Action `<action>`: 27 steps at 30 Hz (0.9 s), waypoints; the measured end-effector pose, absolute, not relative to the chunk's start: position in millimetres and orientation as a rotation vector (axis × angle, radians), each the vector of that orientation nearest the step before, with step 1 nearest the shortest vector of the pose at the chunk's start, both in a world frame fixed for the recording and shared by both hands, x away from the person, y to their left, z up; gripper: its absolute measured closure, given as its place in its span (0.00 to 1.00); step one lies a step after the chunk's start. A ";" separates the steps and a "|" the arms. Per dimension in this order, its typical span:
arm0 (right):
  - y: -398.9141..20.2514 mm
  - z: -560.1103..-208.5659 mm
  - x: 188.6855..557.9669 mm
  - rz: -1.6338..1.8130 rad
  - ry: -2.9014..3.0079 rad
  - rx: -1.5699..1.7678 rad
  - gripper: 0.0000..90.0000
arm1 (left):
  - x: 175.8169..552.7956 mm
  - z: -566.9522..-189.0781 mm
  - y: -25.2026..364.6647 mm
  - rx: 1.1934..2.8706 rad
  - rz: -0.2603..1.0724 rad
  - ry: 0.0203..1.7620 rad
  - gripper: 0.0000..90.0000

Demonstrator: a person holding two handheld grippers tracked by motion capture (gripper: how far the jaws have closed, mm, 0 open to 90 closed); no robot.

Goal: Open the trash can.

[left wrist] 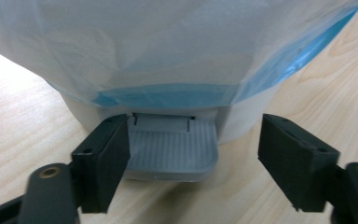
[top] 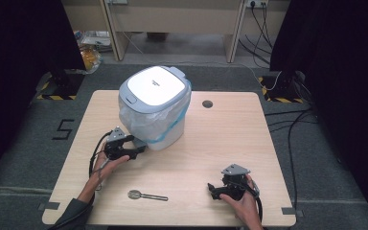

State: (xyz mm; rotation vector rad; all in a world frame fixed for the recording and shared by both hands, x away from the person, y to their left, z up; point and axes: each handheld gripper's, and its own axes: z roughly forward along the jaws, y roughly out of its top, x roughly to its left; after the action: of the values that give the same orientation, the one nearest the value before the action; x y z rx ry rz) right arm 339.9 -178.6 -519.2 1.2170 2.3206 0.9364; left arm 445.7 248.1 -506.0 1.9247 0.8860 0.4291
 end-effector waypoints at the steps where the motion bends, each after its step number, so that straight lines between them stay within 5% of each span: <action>1: -178.6 -519.2 340.0 0.936 2.321 1.217 0.00 | 446.4 -506.8 247.9 1.937 0.449 0.881 0.34; 7: -178.5 -519.2 339.9 0.936 2.320 1.217 0.00 | 446.6 -508.7 245.8 1.961 0.483 0.873 0.51; 27: -178.5 -519.2 339.9 0.935 2.320 1.217 0.00 | 444.4 -518.0 240.4 1.980 0.517 0.887 0.51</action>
State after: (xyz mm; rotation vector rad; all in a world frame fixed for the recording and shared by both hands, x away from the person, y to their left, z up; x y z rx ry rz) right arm 339.9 -178.5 -519.2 1.2167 2.3202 0.9350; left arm 444.4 240.4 -518.0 1.9802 0.8874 0.5170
